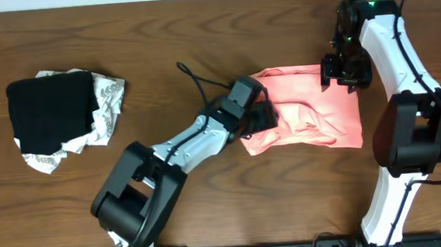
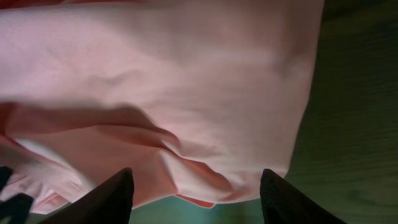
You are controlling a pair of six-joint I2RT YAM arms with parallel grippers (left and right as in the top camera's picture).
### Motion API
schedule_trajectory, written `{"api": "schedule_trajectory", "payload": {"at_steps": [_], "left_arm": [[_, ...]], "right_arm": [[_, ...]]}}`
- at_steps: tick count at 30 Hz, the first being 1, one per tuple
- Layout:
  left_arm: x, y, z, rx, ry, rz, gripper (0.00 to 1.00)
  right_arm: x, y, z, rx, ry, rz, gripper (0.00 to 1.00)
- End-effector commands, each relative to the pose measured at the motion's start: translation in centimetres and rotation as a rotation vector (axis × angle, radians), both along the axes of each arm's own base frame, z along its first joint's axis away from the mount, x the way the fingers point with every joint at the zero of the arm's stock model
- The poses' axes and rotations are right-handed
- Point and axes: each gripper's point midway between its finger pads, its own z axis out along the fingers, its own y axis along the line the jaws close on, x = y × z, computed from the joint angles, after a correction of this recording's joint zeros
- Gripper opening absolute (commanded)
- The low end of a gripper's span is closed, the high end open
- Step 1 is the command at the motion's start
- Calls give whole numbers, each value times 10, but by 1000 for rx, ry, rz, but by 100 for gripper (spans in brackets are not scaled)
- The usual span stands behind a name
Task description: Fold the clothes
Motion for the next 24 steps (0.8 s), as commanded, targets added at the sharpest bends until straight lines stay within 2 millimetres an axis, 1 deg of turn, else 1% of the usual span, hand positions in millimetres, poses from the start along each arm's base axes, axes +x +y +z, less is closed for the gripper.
{"api": "schedule_trajectory", "payload": {"at_steps": [1,2,4,7,11,17,22,23,24], "left_arm": [[-10,-10,-5,-13,27,-20,65],[-10,-11,-5,-15,24,-21,64],[-12,-12,-6,-16,37,-15,59],[-16,-10,-10,-10,73,7,58],[-12,-6,-15,14,59,26,58],[-12,-7,-32,26,78,28,58],[-9,-11,-32,8,65,22,47],[-9,-11,-32,6,64,19,44],[-10,-12,-32,2,67,16,38]], "right_arm": [[0,-4,2,-4,-6,-18,63],[0,-4,2,-4,-7,-18,63],[0,-4,2,-4,-8,-18,62],[0,-4,2,-4,-8,-18,61],[-1,-4,2,-4,-5,-18,59],[-1,-4,2,-4,-5,-18,57],[-1,-4,2,-4,-5,-18,56],[-1,-4,2,-4,-5,-18,56],[-1,-4,2,-4,-5,-18,55]]}}
